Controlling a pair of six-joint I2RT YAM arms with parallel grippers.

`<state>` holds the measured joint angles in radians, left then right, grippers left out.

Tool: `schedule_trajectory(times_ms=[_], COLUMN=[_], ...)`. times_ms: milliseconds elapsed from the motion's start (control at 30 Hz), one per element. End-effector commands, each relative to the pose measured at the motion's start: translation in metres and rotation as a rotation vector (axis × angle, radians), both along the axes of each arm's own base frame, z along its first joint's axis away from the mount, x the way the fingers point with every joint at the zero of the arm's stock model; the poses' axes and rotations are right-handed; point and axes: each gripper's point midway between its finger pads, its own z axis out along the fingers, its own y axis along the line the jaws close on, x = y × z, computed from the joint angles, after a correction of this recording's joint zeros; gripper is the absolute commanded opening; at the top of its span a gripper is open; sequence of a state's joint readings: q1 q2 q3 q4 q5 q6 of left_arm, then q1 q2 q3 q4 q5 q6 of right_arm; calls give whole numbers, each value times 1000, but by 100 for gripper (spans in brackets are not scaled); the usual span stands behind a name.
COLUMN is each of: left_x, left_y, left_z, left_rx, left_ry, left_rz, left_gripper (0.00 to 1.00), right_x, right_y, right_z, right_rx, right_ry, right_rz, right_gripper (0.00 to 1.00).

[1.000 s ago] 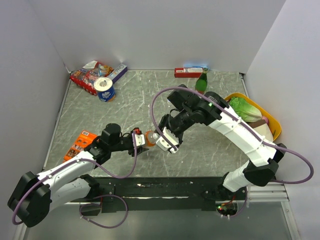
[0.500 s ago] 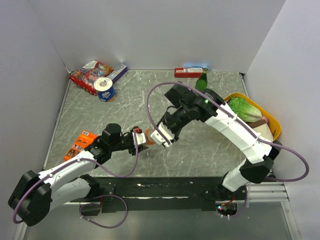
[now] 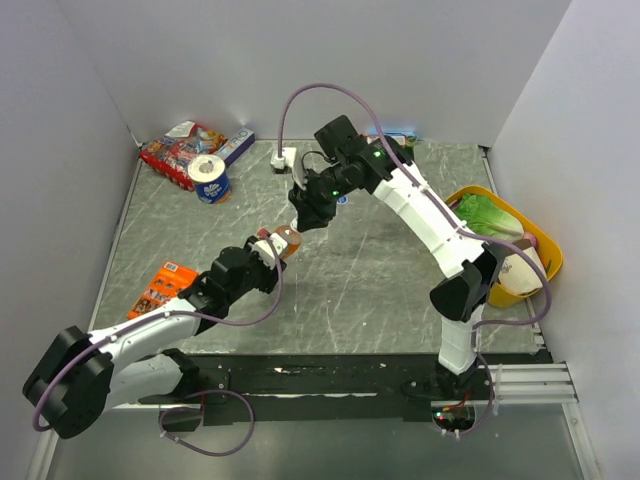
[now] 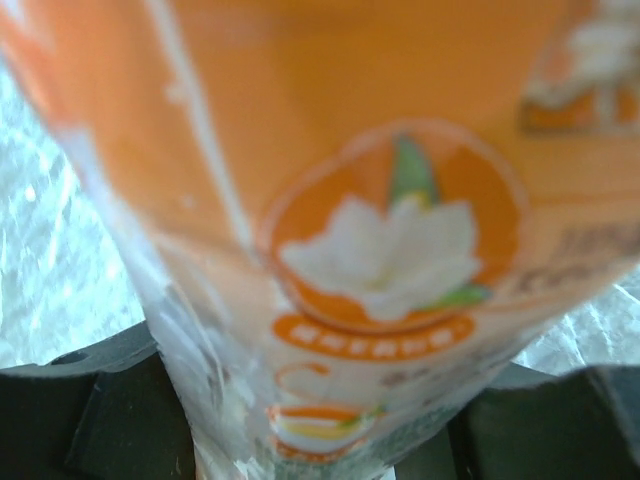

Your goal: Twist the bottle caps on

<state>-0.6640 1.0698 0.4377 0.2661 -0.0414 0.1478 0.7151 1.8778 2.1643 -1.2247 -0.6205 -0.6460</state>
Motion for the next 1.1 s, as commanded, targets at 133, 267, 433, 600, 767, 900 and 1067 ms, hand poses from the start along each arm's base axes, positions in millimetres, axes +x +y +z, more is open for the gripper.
schedule_trajectory(times_ms=[133, 267, 433, 600, 767, 900, 1067], left_x=[32, 8, -41, -76, -84, -81, -79], left_y=[-1, -12, -33, -45, -53, -57, -61], left_z=[67, 41, 36, 36, 40, 46, 53], left_rx=[-253, -205, -162, -102, -59, -53, -49], left_ry=[-99, -11, -26, -31, -27, -43, -67], left_rz=[187, 53, -282, -529, -634, -657, -672], left_gripper=[1, 1, 1, 1, 1, 1, 1], right_x=[-31, -2, -24, -60, -86, -104, -112], right_y=[0, -27, -62, -68, -56, -47, -41], right_z=[2, 62, 89, 67, 67, 62, 45], right_rx=[-45, 100, 178, 152, 168, 183, 167], right_ry=[372, 241, -102, -483, -602, -639, -657], right_rz=[-234, -290, -13, 350, 548, 668, 761], right_gripper=[50, 70, 69, 69, 70, 71, 69])
